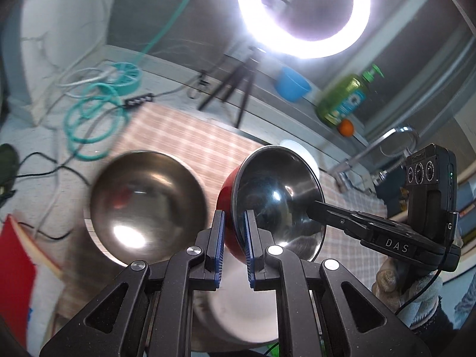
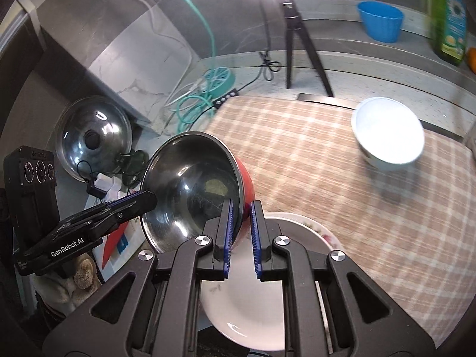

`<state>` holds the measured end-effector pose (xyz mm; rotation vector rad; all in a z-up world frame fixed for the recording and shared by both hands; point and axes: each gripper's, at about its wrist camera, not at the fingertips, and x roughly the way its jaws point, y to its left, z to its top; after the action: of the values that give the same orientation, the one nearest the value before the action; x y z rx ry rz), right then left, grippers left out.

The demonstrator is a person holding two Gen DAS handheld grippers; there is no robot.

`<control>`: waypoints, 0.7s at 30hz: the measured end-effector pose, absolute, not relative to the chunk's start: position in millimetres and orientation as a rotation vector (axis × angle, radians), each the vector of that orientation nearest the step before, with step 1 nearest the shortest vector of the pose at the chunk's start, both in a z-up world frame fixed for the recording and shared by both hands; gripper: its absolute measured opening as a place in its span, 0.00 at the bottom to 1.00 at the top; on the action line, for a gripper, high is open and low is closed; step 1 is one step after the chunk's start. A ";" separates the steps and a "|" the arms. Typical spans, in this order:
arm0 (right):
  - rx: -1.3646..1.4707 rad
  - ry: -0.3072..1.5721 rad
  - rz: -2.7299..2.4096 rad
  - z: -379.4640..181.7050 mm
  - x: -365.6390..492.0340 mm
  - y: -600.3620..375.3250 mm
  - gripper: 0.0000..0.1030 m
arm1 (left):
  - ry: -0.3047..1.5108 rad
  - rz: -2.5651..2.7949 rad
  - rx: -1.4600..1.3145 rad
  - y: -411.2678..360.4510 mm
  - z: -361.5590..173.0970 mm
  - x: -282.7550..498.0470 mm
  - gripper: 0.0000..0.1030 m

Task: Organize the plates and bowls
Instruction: 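Lift the red-outside bowl and carry it over the large steel bowl, then lower the red-outside bowl into the steel bowl and open the left gripper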

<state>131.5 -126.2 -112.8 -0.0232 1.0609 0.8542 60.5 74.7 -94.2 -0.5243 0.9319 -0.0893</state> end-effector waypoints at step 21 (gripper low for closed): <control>-0.206 1.137 0.854 -164.2 132.3 -16.6 0.11 | 1.022 0.050 -0.557 158.8 -144.9 57.7 0.10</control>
<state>132.3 -16.6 -164.2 -0.2056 1.1374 0.8537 57.7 158.8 -144.9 -0.5568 1.0217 0.0500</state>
